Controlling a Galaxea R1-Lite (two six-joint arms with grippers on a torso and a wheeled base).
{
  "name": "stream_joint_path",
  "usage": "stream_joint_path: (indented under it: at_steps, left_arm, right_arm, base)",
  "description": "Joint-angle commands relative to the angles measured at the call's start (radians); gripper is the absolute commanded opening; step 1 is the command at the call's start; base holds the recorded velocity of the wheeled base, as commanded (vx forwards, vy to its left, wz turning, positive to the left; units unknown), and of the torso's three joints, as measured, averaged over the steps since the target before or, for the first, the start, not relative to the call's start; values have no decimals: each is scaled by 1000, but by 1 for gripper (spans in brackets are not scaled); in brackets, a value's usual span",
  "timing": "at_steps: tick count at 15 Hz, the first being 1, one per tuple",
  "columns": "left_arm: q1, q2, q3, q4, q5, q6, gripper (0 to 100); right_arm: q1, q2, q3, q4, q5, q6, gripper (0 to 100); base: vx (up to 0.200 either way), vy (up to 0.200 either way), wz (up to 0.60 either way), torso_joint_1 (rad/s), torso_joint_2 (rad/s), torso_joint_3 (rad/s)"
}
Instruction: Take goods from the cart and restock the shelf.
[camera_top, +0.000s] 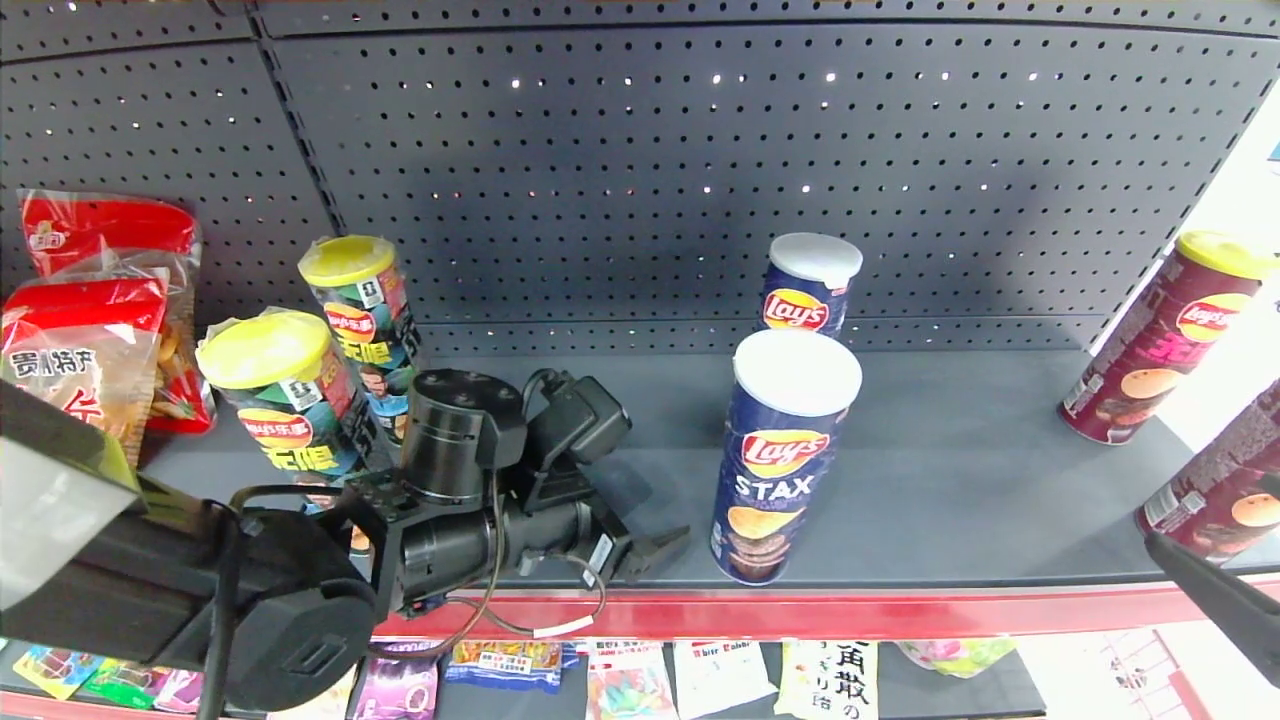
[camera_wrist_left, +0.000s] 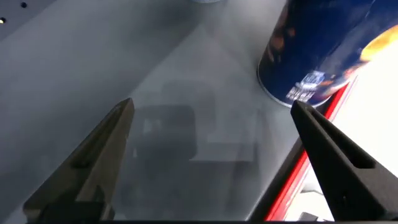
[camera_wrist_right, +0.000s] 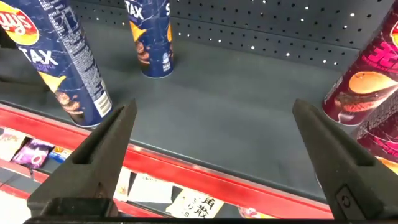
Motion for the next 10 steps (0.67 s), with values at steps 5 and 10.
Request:
stream_joint_path:
  at_steps: [5,10]
  left_arm:
    - [-15,37,-29,6,1,9,100]
    - [-29,62,-49,6,1,9,100]
  right_arm:
    - [-1,1,0,0,1,14,100]
    - [-7,1,3,0,1,15,100]
  base:
    - [0,0,0,0,0,0]
    - [0,0,0,0,0,0]
